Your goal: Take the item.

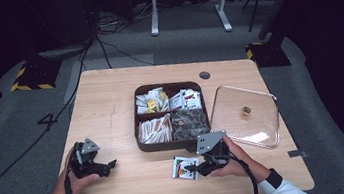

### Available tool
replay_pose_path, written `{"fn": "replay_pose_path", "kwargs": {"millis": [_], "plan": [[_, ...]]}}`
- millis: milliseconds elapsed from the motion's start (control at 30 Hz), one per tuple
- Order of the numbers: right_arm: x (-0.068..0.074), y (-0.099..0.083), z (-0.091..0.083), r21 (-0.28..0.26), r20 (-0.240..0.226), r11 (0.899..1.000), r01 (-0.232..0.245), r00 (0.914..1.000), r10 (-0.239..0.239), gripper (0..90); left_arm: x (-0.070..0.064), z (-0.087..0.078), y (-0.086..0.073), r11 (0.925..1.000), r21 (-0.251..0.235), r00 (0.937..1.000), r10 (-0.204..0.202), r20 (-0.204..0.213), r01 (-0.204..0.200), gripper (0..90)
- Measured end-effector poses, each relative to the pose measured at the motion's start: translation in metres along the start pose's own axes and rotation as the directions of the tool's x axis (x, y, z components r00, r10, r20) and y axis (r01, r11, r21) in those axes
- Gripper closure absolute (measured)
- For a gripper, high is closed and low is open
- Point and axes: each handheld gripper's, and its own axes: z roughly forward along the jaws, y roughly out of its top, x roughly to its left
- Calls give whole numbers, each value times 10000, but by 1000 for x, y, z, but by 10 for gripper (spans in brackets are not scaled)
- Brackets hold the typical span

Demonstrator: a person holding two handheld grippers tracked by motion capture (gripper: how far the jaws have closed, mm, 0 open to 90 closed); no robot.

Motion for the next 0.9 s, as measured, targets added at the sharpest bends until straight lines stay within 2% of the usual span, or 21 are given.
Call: {"fn": "replay_pose_path", "kwargs": {"millis": [333,400,500,533,567,733,900], "plan": [[-16,-8,-21,-407,793,9987,-309,9963,341,341,0,0,0,10000,-3,10000,-2,-1,2,5],[-20,-9,-28,-514,1177,9982,-301,9924,359,334,0,0,0,10000,-4,10000,-3,-2,3,5],[-27,-13,-38,-752,1614,9961,-468,9852,585,326,0,0,0,10000,-3,10000,-2,-2,2,5],[-33,-16,-45,-860,1875,9946,-579,9795,733,324,0,0,0,10000,-4,10000,-3,-3,3,5],[-33,-16,-45,-860,1875,9946,-579,9795,733,324,0,0,0,10000,-26,10000,-9,-12,9,5],[-49,-26,-62,-1105,2495,9893,-951,9609,1202,321,0,0,0,10000,-22,10000,-6,-8,6,5],[-65,-38,-75,-1063,3089,9842,-1415,9362,1679,313,0,0,0,10000,-24,10000,2,0,-2,4]]}}
